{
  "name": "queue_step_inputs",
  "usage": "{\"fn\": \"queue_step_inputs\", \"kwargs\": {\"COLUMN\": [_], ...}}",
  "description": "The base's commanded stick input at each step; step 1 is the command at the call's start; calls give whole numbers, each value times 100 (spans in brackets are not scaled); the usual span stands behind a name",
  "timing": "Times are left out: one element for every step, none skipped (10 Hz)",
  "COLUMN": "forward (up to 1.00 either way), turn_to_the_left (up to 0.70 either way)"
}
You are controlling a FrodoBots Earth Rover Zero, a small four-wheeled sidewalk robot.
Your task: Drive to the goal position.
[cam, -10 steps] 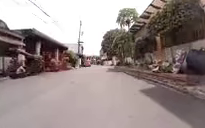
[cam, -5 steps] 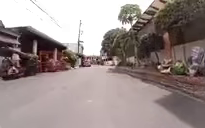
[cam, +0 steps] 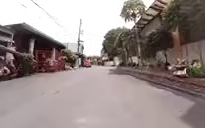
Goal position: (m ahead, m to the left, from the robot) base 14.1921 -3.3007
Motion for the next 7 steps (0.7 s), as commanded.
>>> {"fn": "queue_step_inputs", "kwargs": {"forward": [100,100,100,100,100,100,100], "turn_to_the_left": [0,0,0,0,0,0,0]}}
